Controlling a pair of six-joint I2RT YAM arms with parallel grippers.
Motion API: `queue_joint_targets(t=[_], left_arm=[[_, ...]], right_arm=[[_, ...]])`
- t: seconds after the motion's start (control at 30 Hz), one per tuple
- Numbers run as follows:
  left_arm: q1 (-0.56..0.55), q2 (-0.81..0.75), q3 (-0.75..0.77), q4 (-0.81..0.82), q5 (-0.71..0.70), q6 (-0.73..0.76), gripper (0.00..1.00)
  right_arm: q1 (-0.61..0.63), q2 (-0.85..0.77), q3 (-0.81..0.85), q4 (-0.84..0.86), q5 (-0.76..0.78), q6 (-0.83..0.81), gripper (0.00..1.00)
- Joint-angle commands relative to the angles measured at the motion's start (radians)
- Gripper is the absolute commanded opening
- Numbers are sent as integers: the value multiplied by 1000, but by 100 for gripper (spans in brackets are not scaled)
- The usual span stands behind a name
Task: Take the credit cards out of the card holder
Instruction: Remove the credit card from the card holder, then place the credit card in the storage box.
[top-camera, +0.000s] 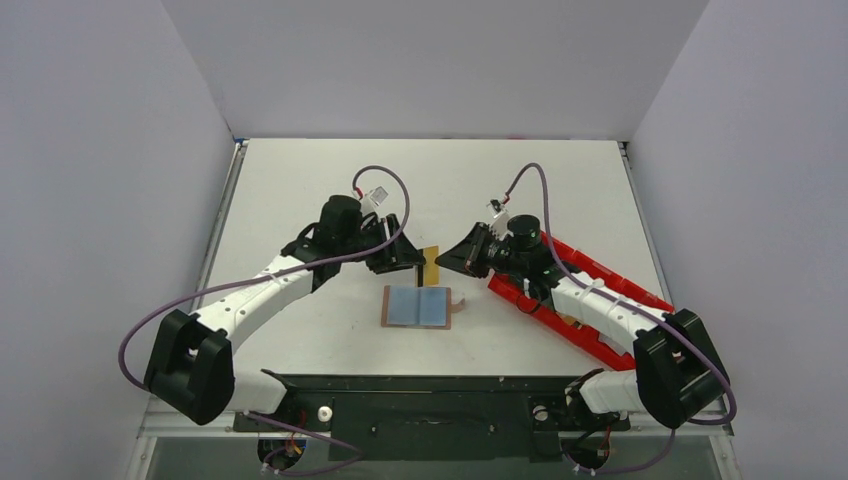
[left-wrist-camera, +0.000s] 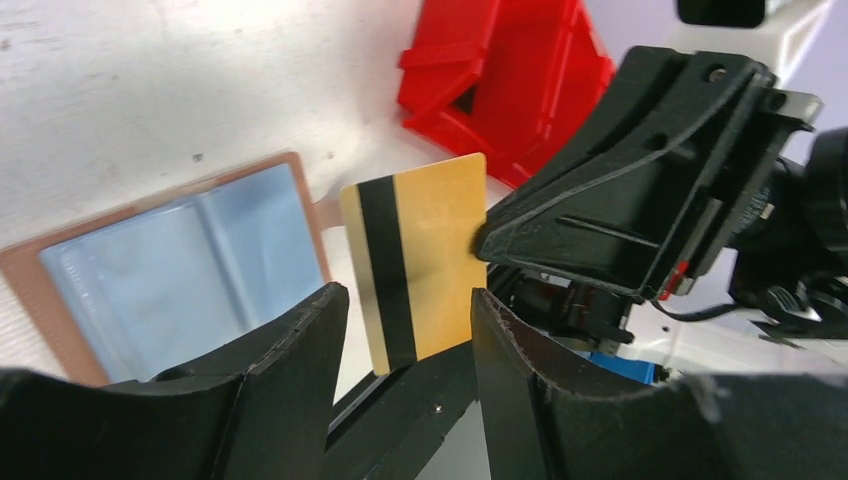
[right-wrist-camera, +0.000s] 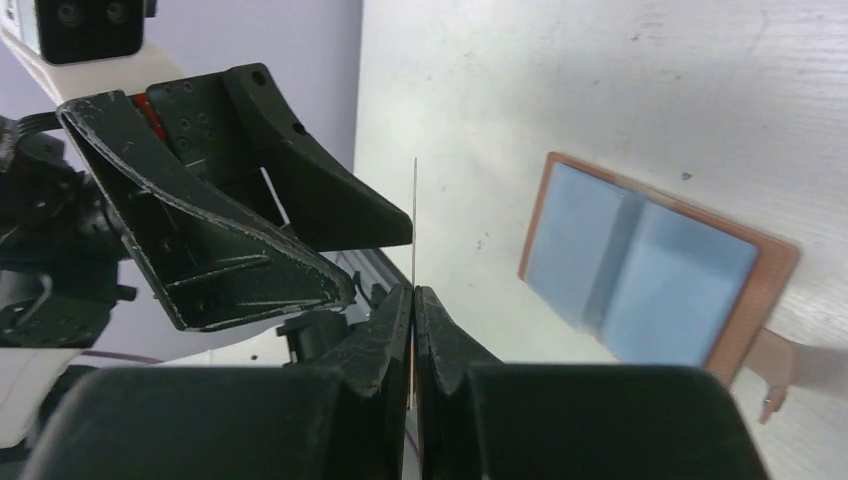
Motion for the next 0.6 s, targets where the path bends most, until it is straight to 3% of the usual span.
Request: queue_joint_targets(t=[0.0,0.4,0.57], left_arm=[[14,-45,-27,140,108,-33,46],[32,-71,-62,166,139,-57,46],[32,-70,-90,260,176,-116,34]], right_arm=[[-10,-37,32,130,-67,74,0],[-16,-54,25,148,-78,109,0],[-11,-41,35,148,-93,101,0]])
